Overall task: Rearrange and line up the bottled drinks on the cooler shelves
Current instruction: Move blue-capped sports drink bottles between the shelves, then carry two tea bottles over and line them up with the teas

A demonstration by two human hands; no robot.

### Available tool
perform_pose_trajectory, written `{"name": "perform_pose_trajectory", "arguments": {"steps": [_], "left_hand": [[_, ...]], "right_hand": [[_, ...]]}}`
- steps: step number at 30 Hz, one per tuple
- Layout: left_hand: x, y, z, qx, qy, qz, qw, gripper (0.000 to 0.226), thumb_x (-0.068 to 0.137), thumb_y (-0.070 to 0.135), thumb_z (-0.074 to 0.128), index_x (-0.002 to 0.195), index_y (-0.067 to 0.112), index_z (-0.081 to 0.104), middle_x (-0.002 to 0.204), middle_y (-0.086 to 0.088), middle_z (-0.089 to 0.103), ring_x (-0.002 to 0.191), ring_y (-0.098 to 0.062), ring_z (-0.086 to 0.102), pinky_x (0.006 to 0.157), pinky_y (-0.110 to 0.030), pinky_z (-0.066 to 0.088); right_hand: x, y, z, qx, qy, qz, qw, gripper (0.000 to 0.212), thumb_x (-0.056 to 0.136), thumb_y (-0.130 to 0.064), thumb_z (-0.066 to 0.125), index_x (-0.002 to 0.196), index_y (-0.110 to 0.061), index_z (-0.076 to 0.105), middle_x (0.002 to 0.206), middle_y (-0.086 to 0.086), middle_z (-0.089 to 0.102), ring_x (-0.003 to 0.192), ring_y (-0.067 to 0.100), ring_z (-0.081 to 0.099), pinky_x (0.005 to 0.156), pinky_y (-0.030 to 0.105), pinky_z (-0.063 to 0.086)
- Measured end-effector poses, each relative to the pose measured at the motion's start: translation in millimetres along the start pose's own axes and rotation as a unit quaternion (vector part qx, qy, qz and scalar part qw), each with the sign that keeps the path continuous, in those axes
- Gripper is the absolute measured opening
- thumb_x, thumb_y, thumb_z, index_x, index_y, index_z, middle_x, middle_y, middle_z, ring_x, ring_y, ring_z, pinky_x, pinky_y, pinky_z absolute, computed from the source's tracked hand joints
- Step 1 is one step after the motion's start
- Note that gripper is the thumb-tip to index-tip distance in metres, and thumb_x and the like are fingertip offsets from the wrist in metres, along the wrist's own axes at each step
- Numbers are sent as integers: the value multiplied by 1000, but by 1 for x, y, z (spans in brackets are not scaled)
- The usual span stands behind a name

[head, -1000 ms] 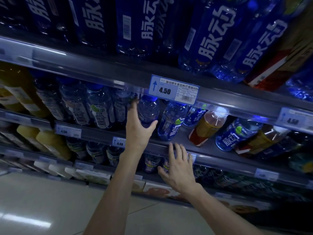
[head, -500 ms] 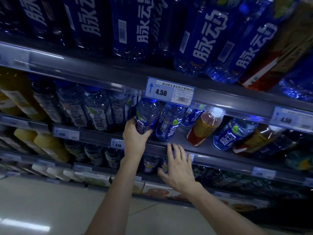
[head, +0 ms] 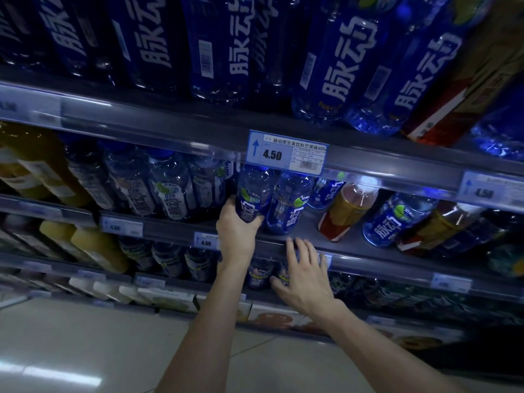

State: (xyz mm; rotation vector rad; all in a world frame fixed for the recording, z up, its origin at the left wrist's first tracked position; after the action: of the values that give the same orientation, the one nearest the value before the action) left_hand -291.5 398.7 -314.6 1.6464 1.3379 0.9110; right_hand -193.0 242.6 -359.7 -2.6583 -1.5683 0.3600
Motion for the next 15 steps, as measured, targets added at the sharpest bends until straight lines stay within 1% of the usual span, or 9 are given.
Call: {"name": "perform_pose_trajectory", "arguments": {"steps": [4,7,9,11,13,15], "left_hand": [[0,1,5,0,13,-8,1000,60,68,24,85,119,11,56,111,-4,65,101,-21,62,84,-31,49],[1,1,5,3,11,-7,1000,62,68,24,86,120,10,54,111,-5,64,101,-21,61,82,-28,47],[0,1,6,-3,5,-7,1000,63,69,24,85,121,10,53,112,-5,62,103,-22,61,83,-29,48],[-3,2,7,-12,-8,-6,1000,67,70,24,85,126,10,50,117,-5,59,108,-22,58,91,-34,48],[-10,1,7,-14,-19,-4,1000,73,72,25,84,132,12,46,126,-4,55,117,-21,54,99,-39,45],[-21,-1,5,-16,-16,-11,1000,79,73,25,82,139,12,39,135,-5,49,125,-20,47,106,-39,40]], "right_hand": [[-1,2,0,2,-7,-3,1000,93,87,-66,39,155,-19,-4,163,4,-1,149,24,-7,118,54,5],[0,2,1,6,-10,-5,1000,94,87,-66,40,155,-19,-5,163,3,-3,149,24,-9,118,54,3],[1,2,1,6,-9,-7,1000,94,86,-66,40,154,-19,-6,163,3,-3,149,24,-9,117,54,3],[2,5,1,8,-13,-12,1000,95,86,-66,41,154,-20,-6,163,3,-2,149,23,-10,117,54,3],[2,7,0,16,-13,-17,1000,93,88,-64,42,154,-20,-5,163,3,-1,149,23,-9,118,54,3],[0,9,-4,33,-5,-20,999,89,89,-61,43,155,-20,-1,163,4,1,149,23,-6,118,52,4]]}}
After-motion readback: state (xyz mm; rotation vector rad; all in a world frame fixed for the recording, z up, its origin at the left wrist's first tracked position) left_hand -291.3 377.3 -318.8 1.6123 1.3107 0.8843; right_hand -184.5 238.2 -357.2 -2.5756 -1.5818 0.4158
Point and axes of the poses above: each hand's wrist, its own x-axis towards the middle knuckle, its own z-axis out of the palm, y = z × x, the point moved 5 cm from there along x, towards the middle knuckle
